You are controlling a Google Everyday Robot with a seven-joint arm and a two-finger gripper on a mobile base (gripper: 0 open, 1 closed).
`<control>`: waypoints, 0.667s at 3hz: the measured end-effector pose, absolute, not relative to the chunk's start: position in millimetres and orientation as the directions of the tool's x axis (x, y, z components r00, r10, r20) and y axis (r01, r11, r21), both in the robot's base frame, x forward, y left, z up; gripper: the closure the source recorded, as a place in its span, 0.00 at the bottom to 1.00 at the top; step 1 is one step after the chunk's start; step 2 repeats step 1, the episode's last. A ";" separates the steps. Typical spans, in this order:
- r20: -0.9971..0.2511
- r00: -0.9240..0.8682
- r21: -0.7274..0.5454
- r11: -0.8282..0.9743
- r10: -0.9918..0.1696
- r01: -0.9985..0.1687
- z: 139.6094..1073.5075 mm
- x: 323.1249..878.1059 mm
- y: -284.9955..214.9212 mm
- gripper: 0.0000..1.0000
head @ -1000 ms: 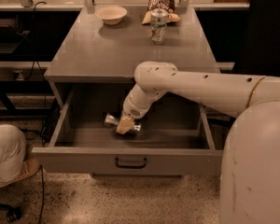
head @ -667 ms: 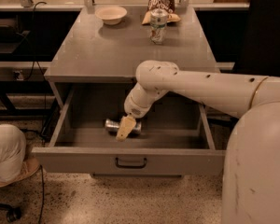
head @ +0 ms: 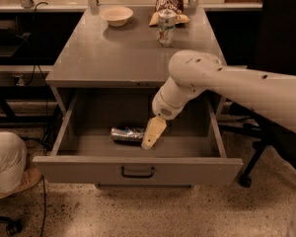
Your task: Place redbull can into top drawer
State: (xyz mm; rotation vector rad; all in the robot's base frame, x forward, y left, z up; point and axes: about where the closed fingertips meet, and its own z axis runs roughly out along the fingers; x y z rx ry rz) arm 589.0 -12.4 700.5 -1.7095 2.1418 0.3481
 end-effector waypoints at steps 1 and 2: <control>-0.402 -0.232 -0.021 0.262 -0.886 -0.965 729.8 567.8 -47.3 0.00; -0.402 -0.232 -0.021 0.262 -0.886 -0.965 729.8 567.8 -47.3 0.00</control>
Offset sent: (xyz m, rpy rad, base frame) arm 0.0000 0.0000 0.0000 0.0000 0.0000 0.0000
